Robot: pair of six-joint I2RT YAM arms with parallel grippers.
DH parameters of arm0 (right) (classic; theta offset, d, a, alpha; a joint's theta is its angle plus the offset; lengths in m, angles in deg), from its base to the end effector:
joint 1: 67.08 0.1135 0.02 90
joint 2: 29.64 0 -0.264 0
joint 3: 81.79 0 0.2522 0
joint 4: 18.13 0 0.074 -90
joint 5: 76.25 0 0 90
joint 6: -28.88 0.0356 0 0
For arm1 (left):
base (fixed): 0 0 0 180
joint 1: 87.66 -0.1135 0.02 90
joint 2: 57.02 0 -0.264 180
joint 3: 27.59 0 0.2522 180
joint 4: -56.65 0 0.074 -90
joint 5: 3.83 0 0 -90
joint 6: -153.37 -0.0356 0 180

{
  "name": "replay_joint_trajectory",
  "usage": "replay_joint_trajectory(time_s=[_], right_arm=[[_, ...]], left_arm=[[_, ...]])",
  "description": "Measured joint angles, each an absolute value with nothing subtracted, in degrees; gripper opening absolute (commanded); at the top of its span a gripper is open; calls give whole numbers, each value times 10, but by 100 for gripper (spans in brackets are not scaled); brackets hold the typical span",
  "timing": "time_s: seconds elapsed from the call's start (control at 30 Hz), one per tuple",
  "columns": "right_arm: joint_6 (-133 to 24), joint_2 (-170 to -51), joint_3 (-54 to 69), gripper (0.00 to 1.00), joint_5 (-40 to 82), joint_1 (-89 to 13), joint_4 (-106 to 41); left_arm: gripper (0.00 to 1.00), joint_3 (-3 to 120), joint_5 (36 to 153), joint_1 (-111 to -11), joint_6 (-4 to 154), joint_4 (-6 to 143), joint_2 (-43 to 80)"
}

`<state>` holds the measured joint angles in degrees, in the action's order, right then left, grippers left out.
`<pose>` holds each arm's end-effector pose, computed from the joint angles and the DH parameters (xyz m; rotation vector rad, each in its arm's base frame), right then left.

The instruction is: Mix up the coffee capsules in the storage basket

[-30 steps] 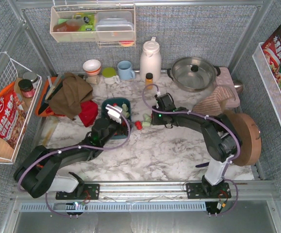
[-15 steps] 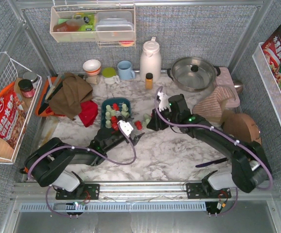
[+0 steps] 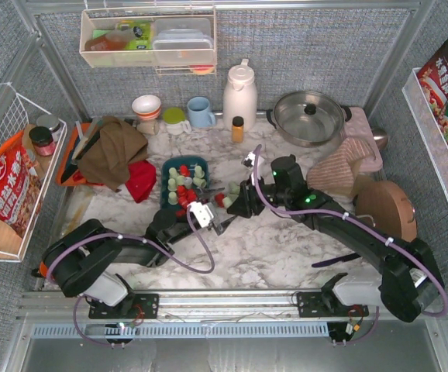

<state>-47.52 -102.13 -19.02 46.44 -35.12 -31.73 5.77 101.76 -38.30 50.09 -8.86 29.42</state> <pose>0.2313 0.1670 0.2815 -0.7114 1.9439 1.0673 0.1626 -0.2042 0.1987 0.9170 1.0553 -0.7105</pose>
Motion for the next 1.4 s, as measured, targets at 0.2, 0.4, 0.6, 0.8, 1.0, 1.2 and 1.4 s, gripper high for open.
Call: replay_joint_trajectory(time_s=[0.2,0.4,0.6,0.8,1.0,1.2,1.4], right_arm=[[-465,-1025,-189,31,467,-347,-307],[-460,-1026,-185,50,464,-347,-305],[-471,-1014,-173,58,434,-348,-324],[-490,-992,-169,58,351,-350,-362],[-505,-995,-169,58,284,-352,-394],[-518,-999,-169,59,261,-352,-418],[-531,-999,-169,59,246,-352,-432]], left_arm=[[45,57,1027,-375,490,-92,287],[35,54,1021,-375,480,-93,284],[34,50,933,-381,494,-67,270],[36,111,853,-456,548,84,246],[37,215,832,-543,617,251,302],[38,296,834,-595,654,365,375],[39,359,848,-614,685,448,421]])
